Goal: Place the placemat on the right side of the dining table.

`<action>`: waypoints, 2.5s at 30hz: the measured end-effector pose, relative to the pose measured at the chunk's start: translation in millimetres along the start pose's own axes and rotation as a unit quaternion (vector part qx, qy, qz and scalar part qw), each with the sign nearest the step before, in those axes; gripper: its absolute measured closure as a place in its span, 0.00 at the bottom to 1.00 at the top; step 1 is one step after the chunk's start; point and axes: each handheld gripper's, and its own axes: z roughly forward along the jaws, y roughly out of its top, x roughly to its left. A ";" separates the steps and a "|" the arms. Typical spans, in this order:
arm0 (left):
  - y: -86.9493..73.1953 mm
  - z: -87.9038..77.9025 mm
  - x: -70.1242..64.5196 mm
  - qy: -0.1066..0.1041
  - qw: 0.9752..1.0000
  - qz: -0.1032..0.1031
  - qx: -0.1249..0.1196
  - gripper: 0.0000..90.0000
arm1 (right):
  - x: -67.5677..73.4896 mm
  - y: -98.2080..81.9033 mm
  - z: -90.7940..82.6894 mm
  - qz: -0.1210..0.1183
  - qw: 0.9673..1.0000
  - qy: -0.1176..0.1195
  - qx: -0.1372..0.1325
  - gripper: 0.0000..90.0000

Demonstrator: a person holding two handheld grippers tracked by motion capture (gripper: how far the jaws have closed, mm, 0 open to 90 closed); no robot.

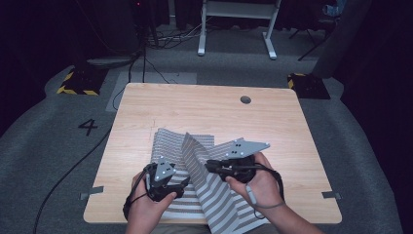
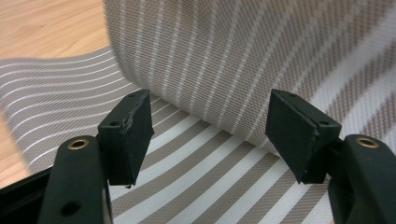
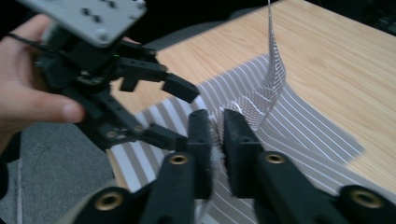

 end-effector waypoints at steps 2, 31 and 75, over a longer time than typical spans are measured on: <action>-2.7 -6.8 6.4 0.007 1.000 -0.009 0.001 0.36 | 14.6 4.7 5.7 -0.021 0.999 0.029 -0.030 0.71; -14.0 -12.2 22.3 0.046 0.998 -0.042 0.031 0.36 | -147.3 -116.5 13.6 0.036 0.979 -0.142 0.144 0.40; -12.8 0.9 34.9 0.050 0.997 -0.046 0.038 0.36 | -194.0 -144.3 -80.1 0.185 0.965 -0.186 0.023 0.99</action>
